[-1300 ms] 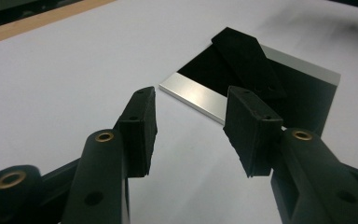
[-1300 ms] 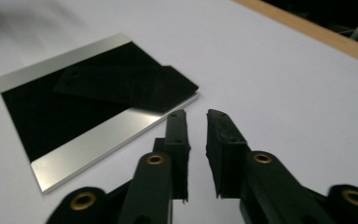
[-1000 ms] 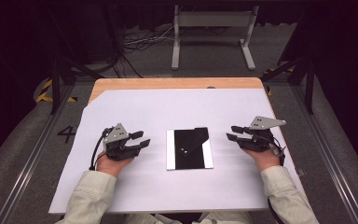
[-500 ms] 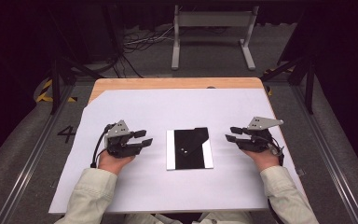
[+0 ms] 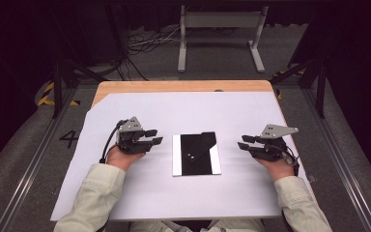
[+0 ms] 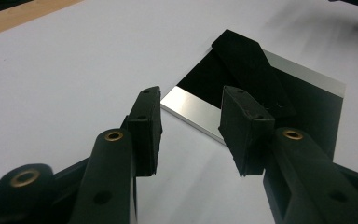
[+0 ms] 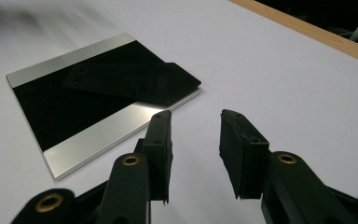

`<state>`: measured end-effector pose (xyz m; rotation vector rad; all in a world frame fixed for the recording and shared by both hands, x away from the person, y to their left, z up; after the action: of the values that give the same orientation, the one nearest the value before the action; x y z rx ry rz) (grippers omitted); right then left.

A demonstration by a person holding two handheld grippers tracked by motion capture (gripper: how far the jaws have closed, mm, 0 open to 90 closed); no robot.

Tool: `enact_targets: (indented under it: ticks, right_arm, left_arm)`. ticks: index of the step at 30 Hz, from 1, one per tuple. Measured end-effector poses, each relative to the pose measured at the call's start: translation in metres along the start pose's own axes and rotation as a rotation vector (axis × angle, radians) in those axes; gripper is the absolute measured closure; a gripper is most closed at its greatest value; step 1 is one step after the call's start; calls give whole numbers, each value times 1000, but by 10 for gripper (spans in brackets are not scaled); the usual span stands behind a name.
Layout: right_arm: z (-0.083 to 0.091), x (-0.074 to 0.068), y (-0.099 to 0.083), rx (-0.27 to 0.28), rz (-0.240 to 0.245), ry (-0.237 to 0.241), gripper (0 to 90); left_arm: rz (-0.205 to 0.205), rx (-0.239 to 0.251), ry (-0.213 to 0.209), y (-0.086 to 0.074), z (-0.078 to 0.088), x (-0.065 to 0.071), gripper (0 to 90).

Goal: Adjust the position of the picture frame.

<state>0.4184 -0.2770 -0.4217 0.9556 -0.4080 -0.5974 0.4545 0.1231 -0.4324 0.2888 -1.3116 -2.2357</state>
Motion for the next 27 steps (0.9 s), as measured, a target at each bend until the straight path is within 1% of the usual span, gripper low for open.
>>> enact_targets:
  ticks: [1, 4, 5, 6, 7, 9, 10, 13, 15, 17, 19, 20, 21, 22, 24, 26, 27]
  right_arm:
    - [1, 0, -1, -2, 0, -3, 644]
    - [4, -1, -5, -8, -4, -4, 651]
    - [5, -1, -6, -8, -7, -3, 652]
    - [5, -1, -6, -8, -7, -3, 652]
    - [7, -2, -8, -11, -5, -5, 656]
    - [9, -3, -9, -10, -8, -7, 657]
    - [11, -3, -10, -10, -9, -8, 657]
    - [15, -4, -12, -9, -14, -15, 655]
    - [17, -4, -13, -6, -20, -18, 655]
    - [18, -4, -14, -7, -23, -20, 655]
    - [18, -5, -15, -8, -23, -21, 656]
    - [19, -5, -15, -9, -22, -20, 655]
    - [19, -6, -16, -10, -22, -20, 655]
    - [19, -6, -16, -10, -22, -19, 655]
    - [20, -7, -17, -11, -25, -20, 653]
    - [21, -8, -18, -13, -26, -20, 653]
    - [22, -9, -18, -14, -26, -20, 654]
  left_arm:
    - [-1, -5, 0, 2, -2, -1, 597]
    - [-10, 4, 1, 10, -9, -4, 575]
    - [-3, 8, -7, 13, -11, -4, 574]
    - [-3, 8, -7, 13, -11, -4, 575]
    - [-3, 5, -13, 17, -15, -5, 582]
    - [-1, 0, -13, 20, -19, -7, 599]
    - [3, -2, -13, 21, -21, -9, 601]
    - [37, 0, -16, 25, -26, -13, 585]
    - [44, 0, -20, 26, -29, -17, 585]
    - [64, 1, -22, 27, -33, -20, 591]
    - [68, -4, -22, 28, -35, -22, 618]
    - [73, -11, -18, 28, -38, -24, 618]
    - [76, -16, -4, 29, -40, -26, 643]
    - [87, -23, 14, 30, -42, -29, 668]
    - [152, -25, 14, 30, -46, -34, 719]
    - [158, -35, 23, 31, -51, -37, 774]
    - [161, -48, 24, 30, -54, -38, 799]
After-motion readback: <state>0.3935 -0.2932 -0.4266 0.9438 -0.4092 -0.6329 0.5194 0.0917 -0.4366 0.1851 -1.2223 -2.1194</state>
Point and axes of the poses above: each handheld gripper's, and its own axes: z roughly backward along the jaws, y roughly out of its top, x roughly to its right, the point moved 4 cm from there along -z, roughly forward along the jaws, and after that the axes turned 1 degree about x, right-handed, at the moved point
